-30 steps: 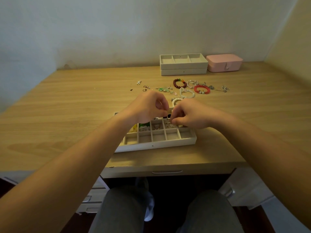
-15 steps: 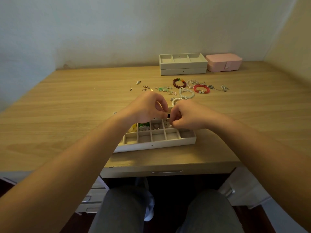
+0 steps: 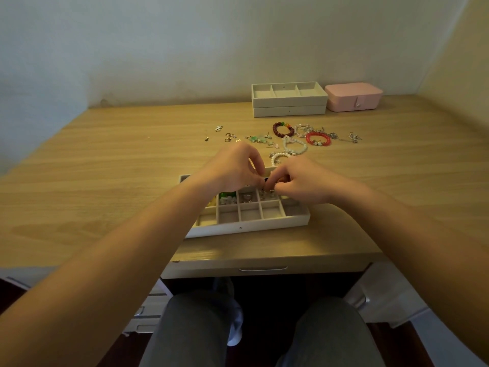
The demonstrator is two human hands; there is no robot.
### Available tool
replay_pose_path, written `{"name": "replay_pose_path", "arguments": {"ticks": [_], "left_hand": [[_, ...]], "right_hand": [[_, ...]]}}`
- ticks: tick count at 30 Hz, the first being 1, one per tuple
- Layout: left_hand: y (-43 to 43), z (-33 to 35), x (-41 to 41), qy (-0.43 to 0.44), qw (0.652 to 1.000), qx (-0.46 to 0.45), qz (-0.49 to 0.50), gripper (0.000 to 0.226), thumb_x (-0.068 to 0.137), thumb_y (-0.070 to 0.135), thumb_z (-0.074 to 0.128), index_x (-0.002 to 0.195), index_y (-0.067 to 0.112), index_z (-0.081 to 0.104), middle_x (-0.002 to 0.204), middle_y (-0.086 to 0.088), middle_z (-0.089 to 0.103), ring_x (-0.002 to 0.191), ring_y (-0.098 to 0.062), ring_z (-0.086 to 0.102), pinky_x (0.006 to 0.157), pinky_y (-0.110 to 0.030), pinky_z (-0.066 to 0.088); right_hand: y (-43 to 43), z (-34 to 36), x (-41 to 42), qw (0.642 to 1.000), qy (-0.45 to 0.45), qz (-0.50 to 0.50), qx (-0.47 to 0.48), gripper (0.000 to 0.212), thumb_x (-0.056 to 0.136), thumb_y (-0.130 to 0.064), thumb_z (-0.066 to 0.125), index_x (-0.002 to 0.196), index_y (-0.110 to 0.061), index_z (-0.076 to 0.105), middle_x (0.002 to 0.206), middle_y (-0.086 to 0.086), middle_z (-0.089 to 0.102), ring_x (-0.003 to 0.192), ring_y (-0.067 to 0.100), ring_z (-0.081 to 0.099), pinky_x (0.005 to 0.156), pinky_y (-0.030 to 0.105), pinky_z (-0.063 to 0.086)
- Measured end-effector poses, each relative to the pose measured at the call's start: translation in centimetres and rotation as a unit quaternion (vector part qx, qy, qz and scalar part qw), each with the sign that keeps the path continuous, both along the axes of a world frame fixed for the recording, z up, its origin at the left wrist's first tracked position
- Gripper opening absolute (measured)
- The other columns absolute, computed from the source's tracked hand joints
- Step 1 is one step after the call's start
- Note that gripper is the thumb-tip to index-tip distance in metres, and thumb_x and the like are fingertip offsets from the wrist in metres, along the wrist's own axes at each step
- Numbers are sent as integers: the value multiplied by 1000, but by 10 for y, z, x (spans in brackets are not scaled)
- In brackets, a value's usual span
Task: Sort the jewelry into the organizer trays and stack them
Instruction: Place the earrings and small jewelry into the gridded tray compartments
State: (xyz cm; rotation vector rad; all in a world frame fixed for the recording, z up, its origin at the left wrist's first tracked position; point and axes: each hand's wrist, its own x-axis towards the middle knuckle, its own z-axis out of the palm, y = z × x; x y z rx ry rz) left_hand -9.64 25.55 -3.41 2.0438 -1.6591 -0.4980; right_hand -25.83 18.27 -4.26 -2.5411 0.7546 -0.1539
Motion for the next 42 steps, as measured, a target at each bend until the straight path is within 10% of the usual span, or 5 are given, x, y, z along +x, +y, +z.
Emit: {"name": "replay_pose_path", "arguments": {"ticks": [10, 42], "left_hand": [[-2, 0, -9, -139, 989, -44, -10, 17, 81, 18, 79, 80, 27, 65, 75, 14, 55, 81, -15, 62, 68, -30, 52], [7, -1, -2, -12, 999, -35, 9, 14, 78, 18, 85, 87, 16, 74, 78, 6, 66, 70, -6, 60, 57, -19, 45]], "right_hand": [[1, -3, -1, 1000, -6, -6, -19, 29, 95, -13, 57, 111, -22, 79, 90, -13, 67, 77, 3, 59, 62, 15, 41], [13, -19, 20, 986, -9, -149, -70, 11, 87, -33, 69, 89, -29, 79, 81, -10, 66, 80, 14, 63, 71, 38, 59]]}}
